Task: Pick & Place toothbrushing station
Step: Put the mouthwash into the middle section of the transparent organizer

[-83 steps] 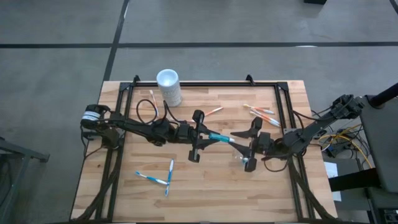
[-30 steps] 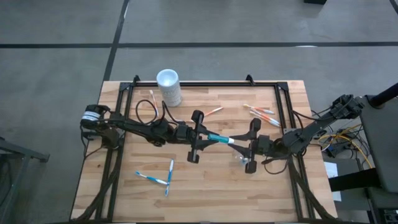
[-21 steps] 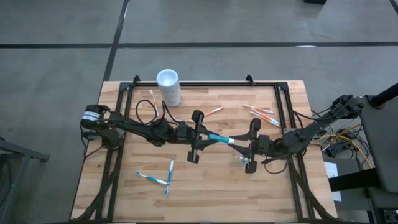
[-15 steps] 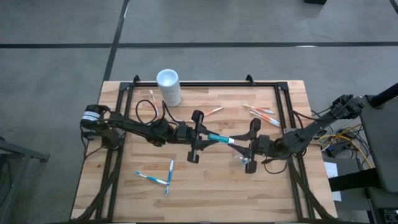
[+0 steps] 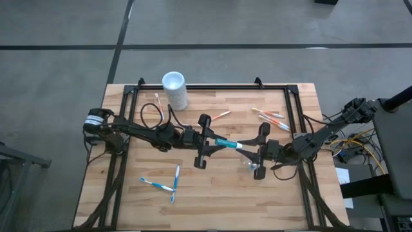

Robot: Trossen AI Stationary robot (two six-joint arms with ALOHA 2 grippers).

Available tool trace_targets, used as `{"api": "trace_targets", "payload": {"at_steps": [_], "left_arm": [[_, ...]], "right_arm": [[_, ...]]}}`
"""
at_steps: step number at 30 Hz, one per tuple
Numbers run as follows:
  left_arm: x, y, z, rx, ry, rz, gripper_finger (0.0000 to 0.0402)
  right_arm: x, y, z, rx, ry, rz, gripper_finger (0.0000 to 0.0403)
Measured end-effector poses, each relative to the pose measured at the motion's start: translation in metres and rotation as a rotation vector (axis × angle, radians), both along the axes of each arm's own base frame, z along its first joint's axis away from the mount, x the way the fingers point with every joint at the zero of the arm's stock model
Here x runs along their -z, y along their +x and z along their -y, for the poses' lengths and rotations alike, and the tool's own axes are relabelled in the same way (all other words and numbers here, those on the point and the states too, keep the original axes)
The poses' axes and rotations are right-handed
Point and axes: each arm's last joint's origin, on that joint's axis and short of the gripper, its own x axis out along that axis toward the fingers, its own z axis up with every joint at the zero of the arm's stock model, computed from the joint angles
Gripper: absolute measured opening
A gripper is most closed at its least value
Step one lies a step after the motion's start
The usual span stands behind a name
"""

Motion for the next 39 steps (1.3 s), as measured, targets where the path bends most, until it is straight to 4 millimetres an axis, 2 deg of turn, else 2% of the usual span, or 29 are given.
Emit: {"api": "trace_targets", "payload": {"at_steps": [39], "left_arm": [[-0.0001,0.0000,-0.0003,-0.004,0.006,0.002,0.0115]], "right_arm": [[-0.0001,0.0000,0.0000,0.000,-0.017,-0.002,0.0099]]}}
